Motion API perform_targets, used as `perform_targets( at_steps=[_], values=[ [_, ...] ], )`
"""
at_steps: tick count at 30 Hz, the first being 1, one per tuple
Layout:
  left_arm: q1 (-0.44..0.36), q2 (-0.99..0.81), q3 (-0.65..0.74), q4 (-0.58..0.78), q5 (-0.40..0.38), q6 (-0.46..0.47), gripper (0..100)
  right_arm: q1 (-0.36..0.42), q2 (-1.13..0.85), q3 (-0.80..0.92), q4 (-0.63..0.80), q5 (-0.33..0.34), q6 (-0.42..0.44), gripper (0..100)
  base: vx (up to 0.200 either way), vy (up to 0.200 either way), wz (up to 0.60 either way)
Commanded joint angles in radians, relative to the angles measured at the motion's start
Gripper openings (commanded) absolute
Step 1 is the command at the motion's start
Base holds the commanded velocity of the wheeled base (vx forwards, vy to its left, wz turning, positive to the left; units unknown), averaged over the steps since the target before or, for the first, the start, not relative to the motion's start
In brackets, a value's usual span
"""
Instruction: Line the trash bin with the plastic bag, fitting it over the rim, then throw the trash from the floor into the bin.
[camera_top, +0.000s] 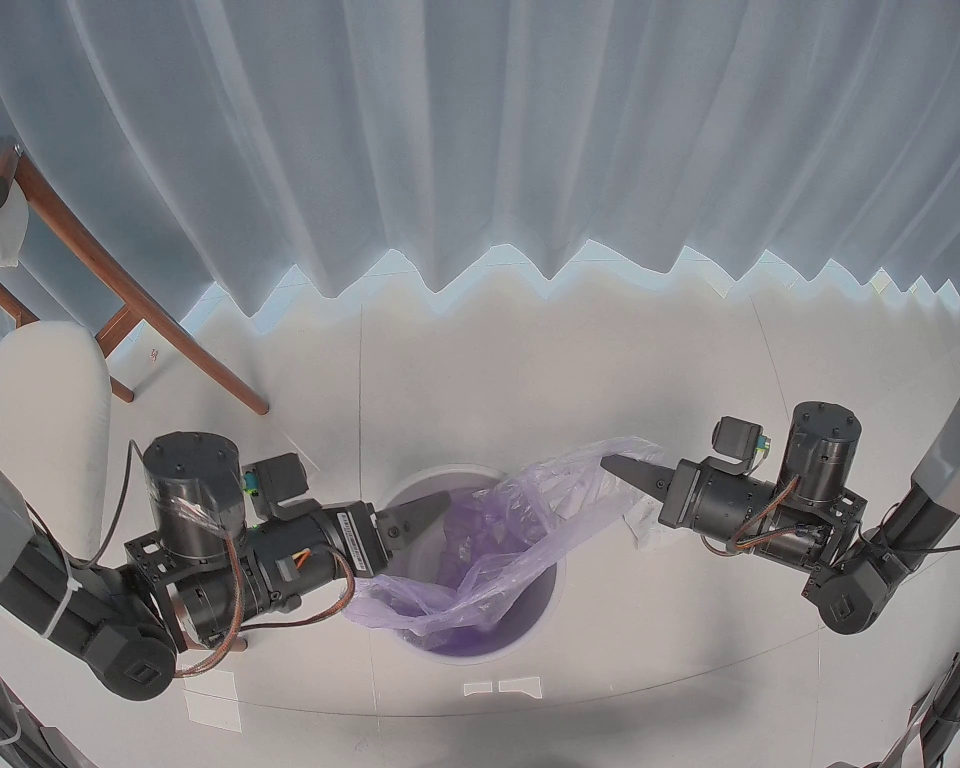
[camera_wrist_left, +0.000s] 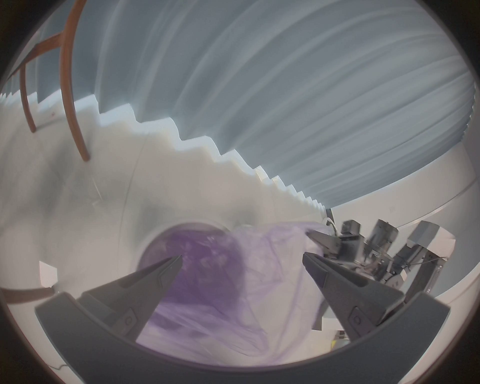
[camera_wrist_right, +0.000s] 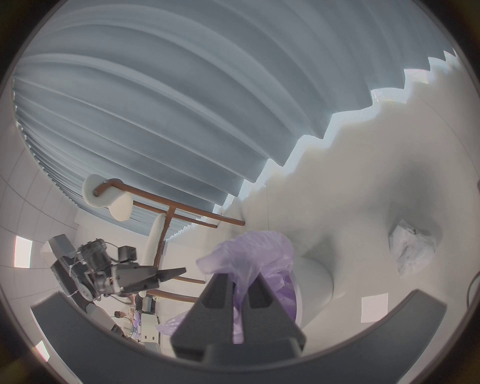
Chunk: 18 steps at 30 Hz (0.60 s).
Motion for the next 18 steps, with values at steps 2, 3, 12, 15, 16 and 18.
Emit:
perform_targets(
  at_steps=[2, 3, 12, 15, 16, 18],
  values=[
    [0.062, 0.041, 0.007, -0.01, -0.075, 0.068, 100, -0.014, -0.031, 0.03, -0.024, 0.006, 0.0, 0, 0.0, 0.0, 0.0],
    [0.059, 0.052, 0.024, -0.012, -0.097, 0.083, 100, -0.014, -0.031, 0.032, -0.024, 0.006, 0.0, 0, 0.0, 0.0, 0.0],
    [0.022, 0.164, 0.091, -0.043, -0.172, 0.223, 100, -0.014, -0.037, 0.041, -0.024, 0.006, 0.0, 0, 0.0, 0.0, 0.0],
    [0.01, 0.185, 0.134, -0.121, -0.178, 0.232, 100, -0.016, -0.036, 0.048, -0.024, 0.006, 0.0, 0, 0.0, 0.0, 0.0],
    [0.01, 0.187, 0.136, -0.125, -0.178, 0.232, 100, -0.014, -0.036, 0.05, -0.025, 0.006, 0.0, 0, 0.0, 0.0, 0.0],
    [0.01, 0.201, 0.165, -0.199, -0.195, 0.231, 100, -0.016, -0.036, 0.056, -0.025, 0.006, 0.0, 0, 0.0, 0.0, 0.0]
  ],
)
